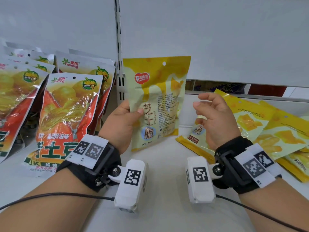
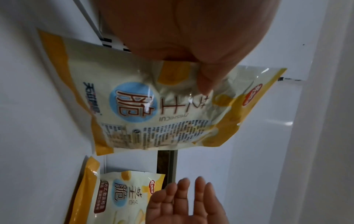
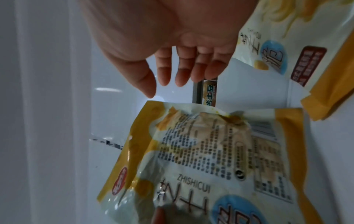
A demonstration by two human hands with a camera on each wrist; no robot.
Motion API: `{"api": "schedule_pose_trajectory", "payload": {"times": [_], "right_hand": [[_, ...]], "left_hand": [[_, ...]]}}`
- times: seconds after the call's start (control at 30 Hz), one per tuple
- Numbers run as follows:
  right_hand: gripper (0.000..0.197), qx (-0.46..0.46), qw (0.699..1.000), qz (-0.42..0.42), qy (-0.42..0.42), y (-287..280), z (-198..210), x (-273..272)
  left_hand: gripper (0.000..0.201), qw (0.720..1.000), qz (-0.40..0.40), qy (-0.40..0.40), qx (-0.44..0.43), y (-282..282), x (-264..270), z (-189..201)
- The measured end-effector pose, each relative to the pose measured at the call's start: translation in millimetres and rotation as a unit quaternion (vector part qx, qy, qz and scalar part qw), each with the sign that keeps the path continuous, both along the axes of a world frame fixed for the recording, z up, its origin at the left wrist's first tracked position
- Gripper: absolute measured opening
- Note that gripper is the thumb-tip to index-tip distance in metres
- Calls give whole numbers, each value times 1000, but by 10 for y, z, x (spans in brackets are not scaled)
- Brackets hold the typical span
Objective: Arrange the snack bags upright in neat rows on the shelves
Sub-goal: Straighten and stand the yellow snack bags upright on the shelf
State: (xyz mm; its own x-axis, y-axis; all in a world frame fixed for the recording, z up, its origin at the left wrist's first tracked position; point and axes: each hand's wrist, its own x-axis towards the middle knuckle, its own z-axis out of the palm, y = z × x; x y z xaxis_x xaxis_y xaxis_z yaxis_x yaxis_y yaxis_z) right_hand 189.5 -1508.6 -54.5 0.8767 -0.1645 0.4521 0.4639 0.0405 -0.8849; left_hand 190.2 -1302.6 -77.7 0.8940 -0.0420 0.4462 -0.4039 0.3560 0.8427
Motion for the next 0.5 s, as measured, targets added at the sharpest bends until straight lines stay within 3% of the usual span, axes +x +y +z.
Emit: {"api": "schedule_pose_trajectory", "payload": {"times": [0.2, 0.33, 0.5], "right_hand": [[37, -96, 986, 135, -28, 86, 29, -99], [46, -83, 979, 185, -23, 129, 23, -114], [49, -73, 976, 204, -25, 125, 14, -121]], "left_hand": [[22, 998, 26, -61, 23, -83, -116, 128], [17, 997, 38, -54, -31, -157, -133, 158], [19, 997, 44, -56, -22, -150, -120, 134]]}}
